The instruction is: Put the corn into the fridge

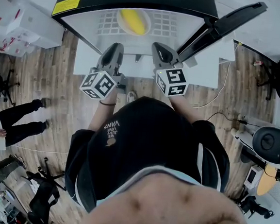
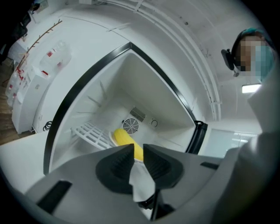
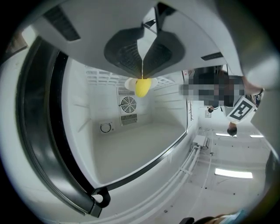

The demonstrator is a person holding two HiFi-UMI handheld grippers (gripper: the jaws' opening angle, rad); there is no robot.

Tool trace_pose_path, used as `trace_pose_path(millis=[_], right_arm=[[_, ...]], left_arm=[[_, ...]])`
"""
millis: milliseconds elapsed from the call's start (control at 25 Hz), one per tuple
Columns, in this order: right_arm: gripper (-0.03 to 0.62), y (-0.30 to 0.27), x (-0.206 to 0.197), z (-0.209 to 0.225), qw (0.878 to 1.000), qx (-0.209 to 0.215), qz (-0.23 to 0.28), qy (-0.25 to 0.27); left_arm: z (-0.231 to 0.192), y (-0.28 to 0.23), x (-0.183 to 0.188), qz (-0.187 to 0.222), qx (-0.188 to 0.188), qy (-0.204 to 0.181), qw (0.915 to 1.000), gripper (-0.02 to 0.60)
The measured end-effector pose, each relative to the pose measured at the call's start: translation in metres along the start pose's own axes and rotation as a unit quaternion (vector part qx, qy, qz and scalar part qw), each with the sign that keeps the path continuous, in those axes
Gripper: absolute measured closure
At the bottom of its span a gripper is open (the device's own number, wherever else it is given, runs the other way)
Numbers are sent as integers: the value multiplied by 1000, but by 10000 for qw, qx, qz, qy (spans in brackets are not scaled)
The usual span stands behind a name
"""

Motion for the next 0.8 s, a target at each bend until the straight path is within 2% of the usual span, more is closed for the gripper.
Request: trace_pose_path(millis=[240,520,800], right_arm=[[580,8,2,1,9999,118,58,-1],[580,17,-1,8,9998,209,54,30],[582,24,-5,14,9994,348,25,58]], left_arm=[[11,2,-3,-135,59,-445,9989,531],[17,6,-9,-44,288,-504,9983,558],[29,5,-18,-89,347,-698,9969,563]])
Point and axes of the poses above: the fingertips, and each gripper's own axes: y backward along the fingers, z to its right, x out of its top, the point moved 2 cm from there along y, backward along the fingers, and after that the axes turned 11 degrees about -x, right-handed, at the moved point
